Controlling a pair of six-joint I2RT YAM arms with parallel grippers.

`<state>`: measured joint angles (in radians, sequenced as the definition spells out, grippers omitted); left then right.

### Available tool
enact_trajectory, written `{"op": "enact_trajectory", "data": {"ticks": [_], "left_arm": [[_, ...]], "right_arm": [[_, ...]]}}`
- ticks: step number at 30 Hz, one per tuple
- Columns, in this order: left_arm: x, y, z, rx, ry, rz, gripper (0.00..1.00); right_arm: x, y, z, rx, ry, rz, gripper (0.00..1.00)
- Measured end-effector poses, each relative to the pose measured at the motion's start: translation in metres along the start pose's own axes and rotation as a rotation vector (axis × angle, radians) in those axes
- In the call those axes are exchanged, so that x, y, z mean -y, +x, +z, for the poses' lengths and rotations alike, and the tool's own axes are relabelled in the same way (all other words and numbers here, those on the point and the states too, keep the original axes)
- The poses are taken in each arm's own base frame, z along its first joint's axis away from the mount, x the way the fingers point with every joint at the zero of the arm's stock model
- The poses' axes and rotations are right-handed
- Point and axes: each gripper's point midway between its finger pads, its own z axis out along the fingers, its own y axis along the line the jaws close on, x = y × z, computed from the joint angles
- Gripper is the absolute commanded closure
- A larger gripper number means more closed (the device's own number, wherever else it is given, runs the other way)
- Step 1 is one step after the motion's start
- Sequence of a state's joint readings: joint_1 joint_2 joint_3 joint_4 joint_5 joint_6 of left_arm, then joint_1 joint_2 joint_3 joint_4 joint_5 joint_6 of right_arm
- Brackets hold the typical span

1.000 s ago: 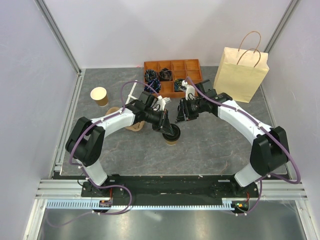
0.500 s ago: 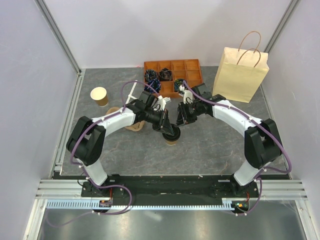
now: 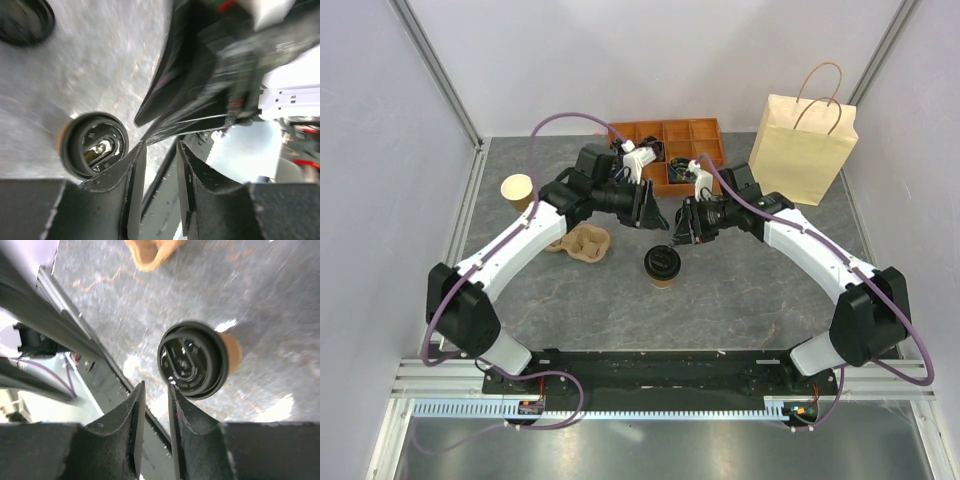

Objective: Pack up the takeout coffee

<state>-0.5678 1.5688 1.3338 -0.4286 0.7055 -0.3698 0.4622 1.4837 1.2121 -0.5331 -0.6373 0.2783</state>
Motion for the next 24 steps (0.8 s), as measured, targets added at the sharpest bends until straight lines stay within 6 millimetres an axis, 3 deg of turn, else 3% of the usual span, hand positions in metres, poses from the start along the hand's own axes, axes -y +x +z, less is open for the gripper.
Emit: {"op": "enact_trajectory", "data": {"ticks": [2,5,10,14,18,24], "left_arm": [[0.005,-0.014,-0.012,0.040,-0.045,0.057,0.62],[-0.009,-0.018,-0.019,0.050,-0.141,0.106,0.63],[-0.048,0.006,-0.015,-0.052,-0.297,0.130,0.65],[-0.064,0.026,-0.008,-0.141,-0.373,0.178,0.64],[-0.065,0.037,-0.006,-0.194,-0.414,0.252,0.63],[-0.053,0.016,-0.010,-0.165,-0.434,0.343,0.62]], "right_arm": [[0.001,0.010,0.004,-0.020,-0.017,0.029,0.71],[0.008,0.031,0.012,-0.071,-0.025,0.087,0.73],[0.017,0.048,0.025,-0.127,-0.033,0.150,0.74],[0.020,0.050,0.029,-0.133,-0.034,0.163,0.76],[0.021,0.048,0.032,-0.126,-0.036,0.166,0.77],[0.027,0.050,0.040,-0.138,-0.031,0.190,0.78]]}}
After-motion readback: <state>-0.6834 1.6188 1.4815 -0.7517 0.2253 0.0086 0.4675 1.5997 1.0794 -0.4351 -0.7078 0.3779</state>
